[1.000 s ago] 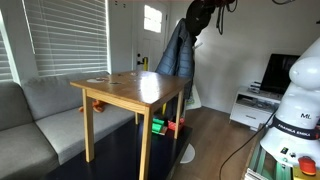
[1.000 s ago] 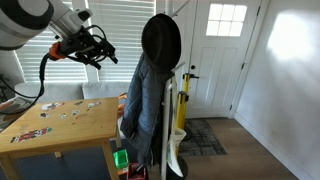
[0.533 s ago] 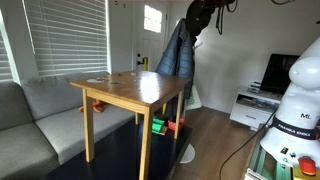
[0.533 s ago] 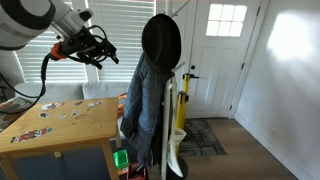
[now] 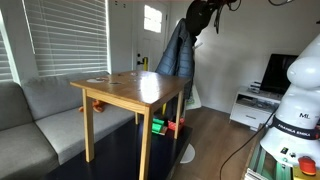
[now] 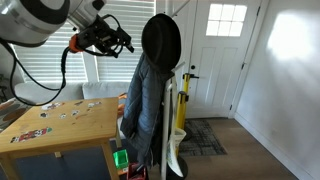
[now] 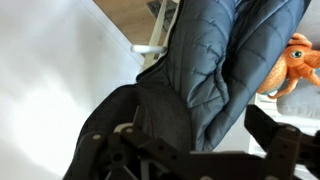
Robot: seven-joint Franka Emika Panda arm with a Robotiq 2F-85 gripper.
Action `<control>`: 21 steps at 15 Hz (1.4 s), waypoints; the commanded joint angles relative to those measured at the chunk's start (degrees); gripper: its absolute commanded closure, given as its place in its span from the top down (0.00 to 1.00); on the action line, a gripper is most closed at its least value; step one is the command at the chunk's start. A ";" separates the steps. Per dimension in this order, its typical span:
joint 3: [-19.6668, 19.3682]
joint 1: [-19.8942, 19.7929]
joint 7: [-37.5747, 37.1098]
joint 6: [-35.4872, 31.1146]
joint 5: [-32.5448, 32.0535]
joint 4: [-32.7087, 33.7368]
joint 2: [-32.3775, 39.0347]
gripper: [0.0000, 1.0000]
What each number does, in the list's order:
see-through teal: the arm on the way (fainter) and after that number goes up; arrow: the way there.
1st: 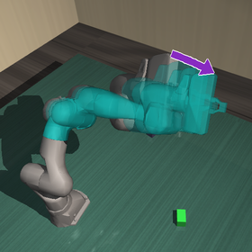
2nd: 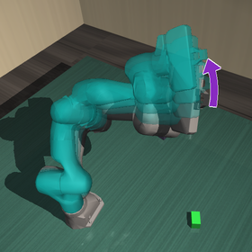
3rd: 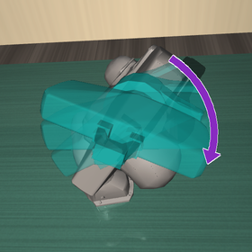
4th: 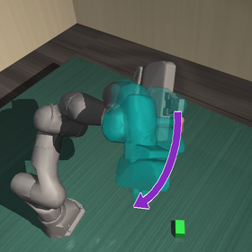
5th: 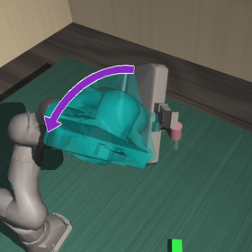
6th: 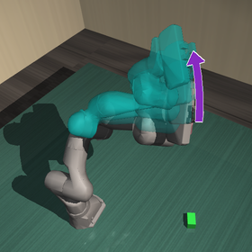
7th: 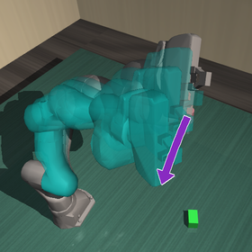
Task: Move the hat to the coat stick below it
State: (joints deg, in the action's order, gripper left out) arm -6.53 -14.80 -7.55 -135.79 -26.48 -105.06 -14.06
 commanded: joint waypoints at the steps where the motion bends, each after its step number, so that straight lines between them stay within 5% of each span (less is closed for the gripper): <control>1: 0.78 -1.75 -7.30 -2.39 -6.39 3.95 3.42 1.00; 11: -0.91 -1.67 -21.26 -8.50 -17.71 9.46 8.78 1.00; 14: -1.36 -1.46 -25.35 -9.12 -20.52 11.05 10.33 0.90; 21: -0.71 -1.88 -31.70 -8.88 -25.84 12.48 11.79 0.50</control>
State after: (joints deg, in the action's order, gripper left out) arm -7.30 -16.32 -35.96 -143.91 -49.46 -94.62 -3.79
